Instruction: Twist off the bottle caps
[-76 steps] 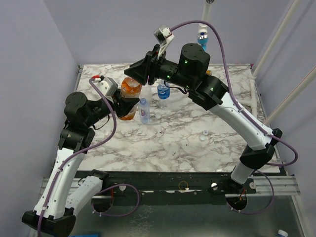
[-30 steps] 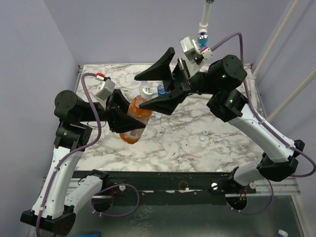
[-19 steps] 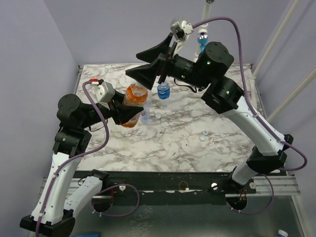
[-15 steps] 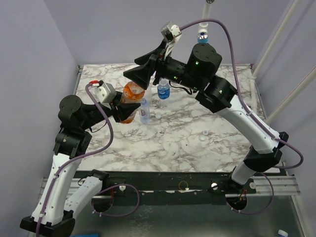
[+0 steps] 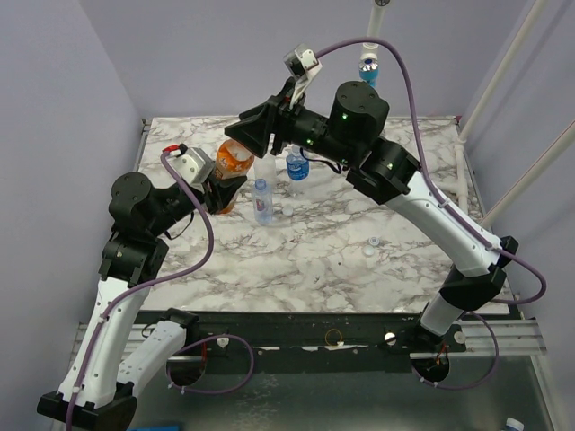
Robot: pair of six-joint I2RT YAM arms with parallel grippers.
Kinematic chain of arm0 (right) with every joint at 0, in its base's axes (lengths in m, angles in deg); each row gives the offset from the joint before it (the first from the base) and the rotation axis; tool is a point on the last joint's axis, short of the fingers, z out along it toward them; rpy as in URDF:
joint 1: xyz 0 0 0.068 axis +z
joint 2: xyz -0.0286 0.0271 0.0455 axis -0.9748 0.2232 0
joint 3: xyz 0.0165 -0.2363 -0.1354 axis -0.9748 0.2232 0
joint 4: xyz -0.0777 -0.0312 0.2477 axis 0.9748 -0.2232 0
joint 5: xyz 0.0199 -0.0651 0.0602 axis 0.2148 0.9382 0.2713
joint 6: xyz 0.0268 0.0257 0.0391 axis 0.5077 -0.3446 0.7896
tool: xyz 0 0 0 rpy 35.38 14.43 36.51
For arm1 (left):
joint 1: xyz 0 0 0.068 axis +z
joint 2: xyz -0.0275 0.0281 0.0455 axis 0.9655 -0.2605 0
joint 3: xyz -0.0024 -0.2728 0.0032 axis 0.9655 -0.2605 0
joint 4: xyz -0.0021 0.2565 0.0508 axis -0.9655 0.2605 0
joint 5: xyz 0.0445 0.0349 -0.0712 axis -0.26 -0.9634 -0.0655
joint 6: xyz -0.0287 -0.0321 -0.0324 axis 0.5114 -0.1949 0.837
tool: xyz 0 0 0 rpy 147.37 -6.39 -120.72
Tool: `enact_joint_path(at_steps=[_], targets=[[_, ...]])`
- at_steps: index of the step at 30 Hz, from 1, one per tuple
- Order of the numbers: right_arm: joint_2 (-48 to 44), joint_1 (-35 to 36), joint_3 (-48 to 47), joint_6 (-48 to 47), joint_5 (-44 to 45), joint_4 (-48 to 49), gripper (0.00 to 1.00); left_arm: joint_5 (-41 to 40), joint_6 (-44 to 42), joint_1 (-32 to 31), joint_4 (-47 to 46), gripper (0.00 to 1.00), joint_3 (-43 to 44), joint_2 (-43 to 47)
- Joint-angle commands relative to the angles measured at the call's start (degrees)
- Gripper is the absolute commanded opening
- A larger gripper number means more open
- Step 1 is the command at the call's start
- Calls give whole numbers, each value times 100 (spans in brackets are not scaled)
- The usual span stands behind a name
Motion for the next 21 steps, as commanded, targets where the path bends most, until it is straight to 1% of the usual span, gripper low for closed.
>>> enact_joint_path(at_steps=[1, 3, 5, 8, 12, 15, 19, 21], targets=[[-12, 50, 284, 49, 274, 375, 52, -152, 43, 34, -9, 18, -50, 39], [-59, 46, 407, 63, 279, 528, 47, -150, 71, 34, -14, 18, -47, 48], [-46, 47, 402, 79, 274, 574, 41, -170, 122, 34, -26, 18, -42, 43], [-25, 46, 422, 104, 254, 626, 25, -137, 206, 30, -44, 18, -21, 24], [-154, 48, 600, 109, 202, 854, 15, -82, 272, 34, -41, 18, -60, 55], [-207, 46, 603, 57, 133, 926, 2, -1, 304, 34, -40, 18, -101, 83], [-346, 46, 760, -30, -291, 1151, 1, 348, 509, 34, -73, 18, -74, 108], [-492, 46, 922, -115, -847, 1396, 1, 755, 832, 34, -95, 17, -21, 114]])
